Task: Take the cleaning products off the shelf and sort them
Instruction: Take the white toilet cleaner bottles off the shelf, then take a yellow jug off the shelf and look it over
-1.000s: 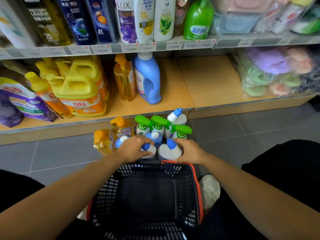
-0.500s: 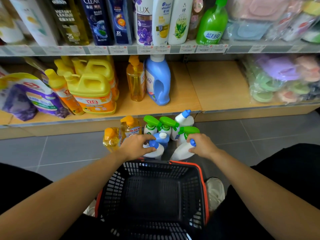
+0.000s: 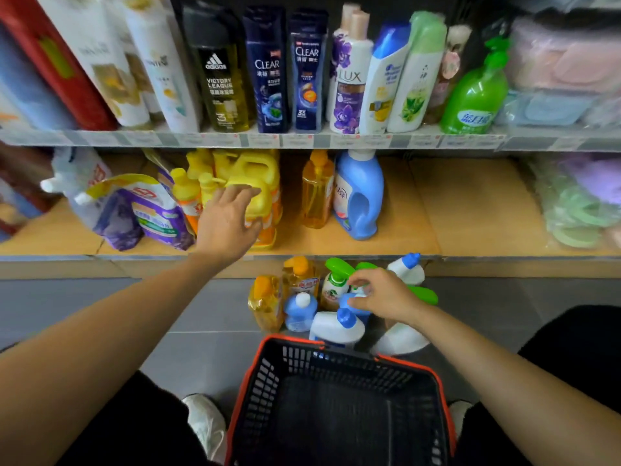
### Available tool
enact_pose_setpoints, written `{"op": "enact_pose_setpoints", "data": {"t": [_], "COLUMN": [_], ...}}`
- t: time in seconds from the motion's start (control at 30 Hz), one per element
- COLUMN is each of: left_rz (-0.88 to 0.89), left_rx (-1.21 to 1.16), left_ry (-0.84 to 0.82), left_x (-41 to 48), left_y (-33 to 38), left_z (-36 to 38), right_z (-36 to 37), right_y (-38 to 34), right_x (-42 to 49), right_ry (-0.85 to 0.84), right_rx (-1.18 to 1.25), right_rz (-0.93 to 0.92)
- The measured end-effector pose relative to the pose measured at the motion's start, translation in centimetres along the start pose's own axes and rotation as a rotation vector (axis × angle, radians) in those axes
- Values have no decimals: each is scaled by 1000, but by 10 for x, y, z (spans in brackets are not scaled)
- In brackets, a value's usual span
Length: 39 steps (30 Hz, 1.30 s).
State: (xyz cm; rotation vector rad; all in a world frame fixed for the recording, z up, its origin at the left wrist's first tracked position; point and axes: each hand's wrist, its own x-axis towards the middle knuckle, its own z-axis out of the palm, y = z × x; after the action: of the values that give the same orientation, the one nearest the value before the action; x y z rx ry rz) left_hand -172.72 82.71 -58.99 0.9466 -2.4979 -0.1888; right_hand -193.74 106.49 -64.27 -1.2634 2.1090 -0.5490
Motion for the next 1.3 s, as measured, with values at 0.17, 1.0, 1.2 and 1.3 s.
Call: {"op": "enact_pose_setpoints", "data": {"t": [0.17, 1.0, 1.2, 1.3], "left_rz": [-36, -12, 5, 64], "left_rx": [218, -432, -919, -962], "left_ry": [-144, -196, -198, -269], "left_x": [36, 28, 7, -3], "left_y": [-47, -69, 25, 65], "left_z": [-17, -64, -95, -97], "right_z": [-4, -35, -88, -98], "right_y": [-62, -189, -165, -137], "right_x": [49, 130, 51, 13], "right_ry": [-35, 172, 167, 131], "right_rx": [183, 127, 386, 522], "right_rz": [-85, -477, -469, -428]}}
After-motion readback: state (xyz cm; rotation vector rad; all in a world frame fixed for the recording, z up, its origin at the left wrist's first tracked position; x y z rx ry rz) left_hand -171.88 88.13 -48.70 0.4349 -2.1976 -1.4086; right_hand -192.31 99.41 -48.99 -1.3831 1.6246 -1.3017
